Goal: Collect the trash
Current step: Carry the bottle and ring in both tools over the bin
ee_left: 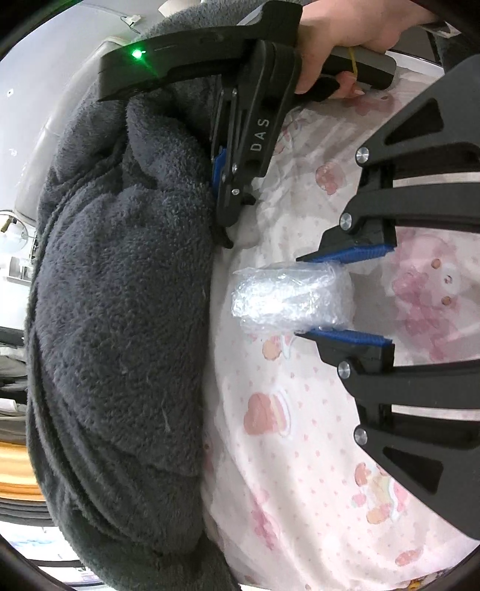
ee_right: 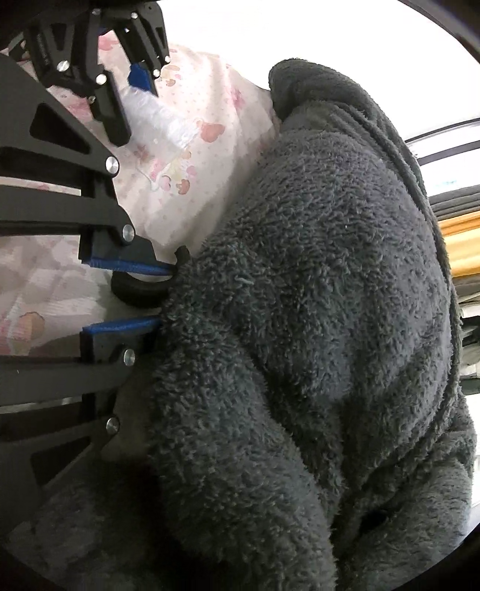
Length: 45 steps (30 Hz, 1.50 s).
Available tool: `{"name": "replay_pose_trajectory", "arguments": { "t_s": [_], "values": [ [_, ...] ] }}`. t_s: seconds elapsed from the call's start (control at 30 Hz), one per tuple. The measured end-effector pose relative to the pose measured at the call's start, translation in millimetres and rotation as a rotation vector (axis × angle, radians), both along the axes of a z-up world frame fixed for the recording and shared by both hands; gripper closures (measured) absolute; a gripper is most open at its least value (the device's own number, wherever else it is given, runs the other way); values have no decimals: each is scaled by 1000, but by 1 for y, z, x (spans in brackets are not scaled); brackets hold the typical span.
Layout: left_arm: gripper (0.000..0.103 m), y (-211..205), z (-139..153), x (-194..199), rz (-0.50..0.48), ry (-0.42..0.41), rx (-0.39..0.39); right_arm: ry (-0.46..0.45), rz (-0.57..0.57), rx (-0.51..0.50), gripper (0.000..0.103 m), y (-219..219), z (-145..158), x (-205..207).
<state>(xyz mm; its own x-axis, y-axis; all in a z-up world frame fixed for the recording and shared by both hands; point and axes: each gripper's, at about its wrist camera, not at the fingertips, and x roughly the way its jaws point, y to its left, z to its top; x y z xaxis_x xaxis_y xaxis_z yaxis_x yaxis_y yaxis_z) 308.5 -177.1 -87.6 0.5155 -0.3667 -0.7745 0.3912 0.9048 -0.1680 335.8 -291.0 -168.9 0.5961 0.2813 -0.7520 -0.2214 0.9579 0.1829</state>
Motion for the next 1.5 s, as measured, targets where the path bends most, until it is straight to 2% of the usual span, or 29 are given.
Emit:
{"name": "replay_pose_trajectory", "arguments": {
  "t_s": [0.1, 0.23, 0.53, 0.87, 1.23, 1.5],
  "values": [
    [69, 8, 12, -3, 10, -15, -19, -8, 7, 3, 89, 3, 4, -5],
    [69, 16, 21, -18, 18, -27, -37, -26, 32, -4, 91, 9, 11, -18],
    [69, 33, 32, -51, 41, -60, -67, -46, 11, 28, 92, 3, 14, -50],
    [69, 50, 48, -73, 81, -87, -85, -90, 9, 82, 92, -7, 34, -88],
    [69, 93, 55, -98, 158, -78, -78, -177, 41, 90, 92, 30, 70, -122],
    [69, 125, 49, -117, 182, -59, -30, -231, 69, 114, 92, 66, 92, -134]
  ]
}}
